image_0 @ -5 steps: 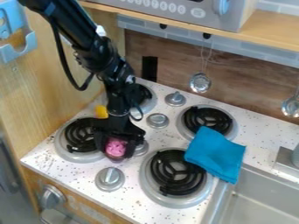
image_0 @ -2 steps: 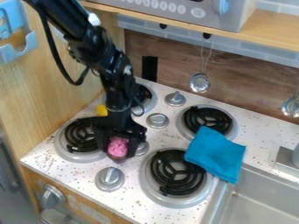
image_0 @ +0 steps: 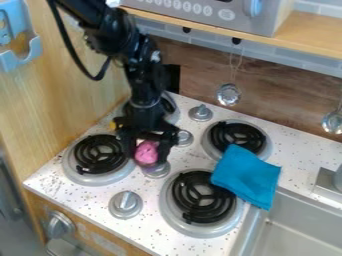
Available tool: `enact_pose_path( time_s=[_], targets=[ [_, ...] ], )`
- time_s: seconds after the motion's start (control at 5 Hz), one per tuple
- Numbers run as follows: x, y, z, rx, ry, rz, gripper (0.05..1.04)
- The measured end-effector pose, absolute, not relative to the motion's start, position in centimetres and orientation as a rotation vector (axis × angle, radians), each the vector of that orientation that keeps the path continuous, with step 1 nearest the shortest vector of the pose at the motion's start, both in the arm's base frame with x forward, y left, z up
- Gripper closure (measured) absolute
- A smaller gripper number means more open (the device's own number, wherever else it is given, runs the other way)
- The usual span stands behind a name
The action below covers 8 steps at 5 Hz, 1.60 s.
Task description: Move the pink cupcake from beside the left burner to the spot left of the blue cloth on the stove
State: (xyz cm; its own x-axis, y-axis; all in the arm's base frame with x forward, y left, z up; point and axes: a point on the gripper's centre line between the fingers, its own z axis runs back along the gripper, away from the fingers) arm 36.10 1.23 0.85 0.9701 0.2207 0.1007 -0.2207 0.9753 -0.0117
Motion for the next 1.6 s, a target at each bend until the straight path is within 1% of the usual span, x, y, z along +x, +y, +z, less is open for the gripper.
enact_pose_path(
  time_s=[0.2, 0.6, 0.8, 1.0, 1.2, 1.4, 1.6],
  targets=[
    [38.6, 0.3, 1.9, -0.024, -0.11, 0.223, 0.169],
    [42.5, -0.8, 2.3, -0.048, -0.103, 0.228, 0.169],
    [43.6, -0.6, 1.6, -0.036, -0.099, 0.233, 0.169],
    [45.2, -0.9, -1.7, 0.005, -0.08, 0.226, 0.169],
    [45.3, -1.4, -2.9, 0.035, -0.08, 0.199, 0.169],
    [45.8, -1.4, -3.4, 0.031, -0.099, 0.232, 0.147],
    [45.7, -1.3, -3.7, 0.034, -0.107, 0.254, 0.116]
  ],
)
